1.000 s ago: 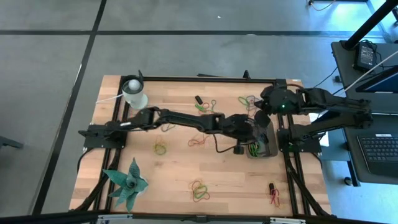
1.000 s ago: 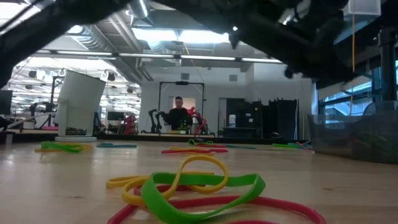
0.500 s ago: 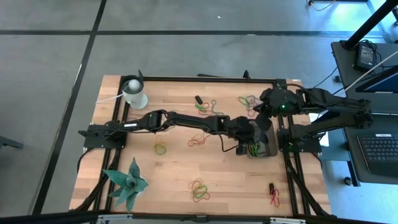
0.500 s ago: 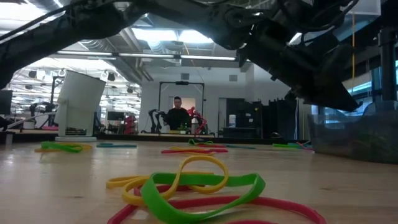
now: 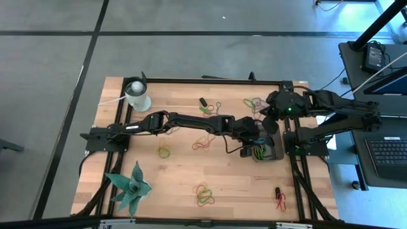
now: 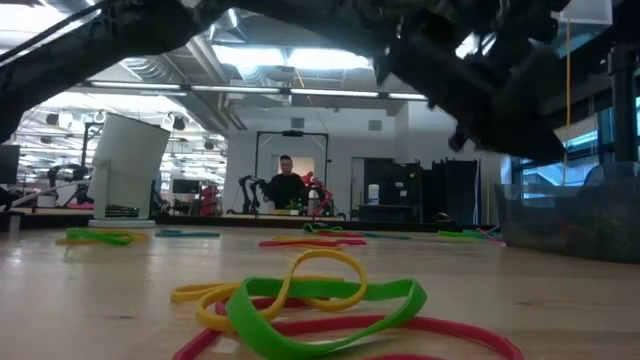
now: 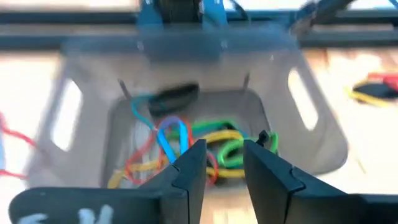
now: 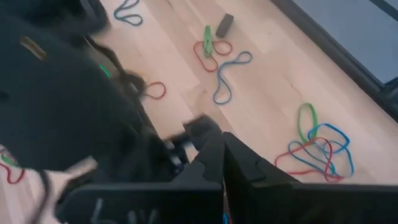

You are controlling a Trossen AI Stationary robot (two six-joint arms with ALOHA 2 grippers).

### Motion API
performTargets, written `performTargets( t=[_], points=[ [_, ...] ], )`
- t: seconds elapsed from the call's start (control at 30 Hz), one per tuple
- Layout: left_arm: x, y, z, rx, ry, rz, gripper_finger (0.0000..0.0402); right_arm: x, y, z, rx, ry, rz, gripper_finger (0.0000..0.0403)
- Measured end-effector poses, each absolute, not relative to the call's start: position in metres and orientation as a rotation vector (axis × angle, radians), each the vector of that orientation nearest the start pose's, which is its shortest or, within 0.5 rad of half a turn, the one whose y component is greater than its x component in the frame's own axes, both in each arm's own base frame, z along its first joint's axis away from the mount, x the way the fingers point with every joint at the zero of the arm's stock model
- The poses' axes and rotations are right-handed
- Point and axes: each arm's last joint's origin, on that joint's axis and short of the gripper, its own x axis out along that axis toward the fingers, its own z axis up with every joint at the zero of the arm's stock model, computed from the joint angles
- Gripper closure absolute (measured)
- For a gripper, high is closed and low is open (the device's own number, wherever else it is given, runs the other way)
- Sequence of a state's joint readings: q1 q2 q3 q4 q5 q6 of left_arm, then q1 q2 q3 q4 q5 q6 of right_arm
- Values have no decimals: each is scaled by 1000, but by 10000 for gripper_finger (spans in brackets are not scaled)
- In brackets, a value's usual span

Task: Pick and place rubber bands into bin
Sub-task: Put the yellow rubber band into the black bin

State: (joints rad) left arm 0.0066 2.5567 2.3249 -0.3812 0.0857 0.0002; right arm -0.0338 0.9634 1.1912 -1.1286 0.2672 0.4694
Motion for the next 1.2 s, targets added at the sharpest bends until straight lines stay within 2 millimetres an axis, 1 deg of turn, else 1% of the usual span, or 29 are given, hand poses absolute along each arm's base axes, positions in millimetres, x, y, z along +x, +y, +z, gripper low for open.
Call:
performTargets(
  t=[0.1, 0.2, 0.3, 0.37, 0.47, 0.6, 0.73, 0.87, 0.97, 1.03, 1.1, 1.2],
  points=[
    [561, -8, 217, 35, 651, -69, 318, 150, -13, 356, 319, 862, -493, 403],
    [548, -22, 238, 146, 697, -46, 347, 147, -12, 354, 314, 897, -496, 399],
    [533, -33, 254, 223, 763, -144, 388, 144, -12, 352, 329, 928, -515, 393],
    [524, -39, 259, 232, 817, -190, 396, 139, -12, 350, 348, 970, -543, 392],
    [515, -44, 257, 235, 904, -198, 399, 133, -10, 348, 385, 993, -572, 396],
    [507, -44, 244, 210, 1024, -197, 400, 131, -1, 340, 415, 956, -534, 400],
    [495, -43, 226, 183, 1120, -183, 400, 136, 12, 320, 452, 951, -491, 401],
    [472, -46, 225, 181, 1122, -150, 400, 147, 31, 297, 472, 945, -413, 401],
    [449, -44, 224, 165, 1072, -109, 400, 160, 48, 280, 483, 906, -330, 401],
    [430, -43, 227, 137, 1001, -81, 400, 172, 61, 271, 500, 849, -259, 402],
    [407, -41, 230, 108, 941, -49, 400, 186, 73, 263, 491, 797, -188, 402],
    [370, -42, 228, 71, 921, -15, 400, 207, 91, 252, 439, 754, -102, 402]
  ],
)
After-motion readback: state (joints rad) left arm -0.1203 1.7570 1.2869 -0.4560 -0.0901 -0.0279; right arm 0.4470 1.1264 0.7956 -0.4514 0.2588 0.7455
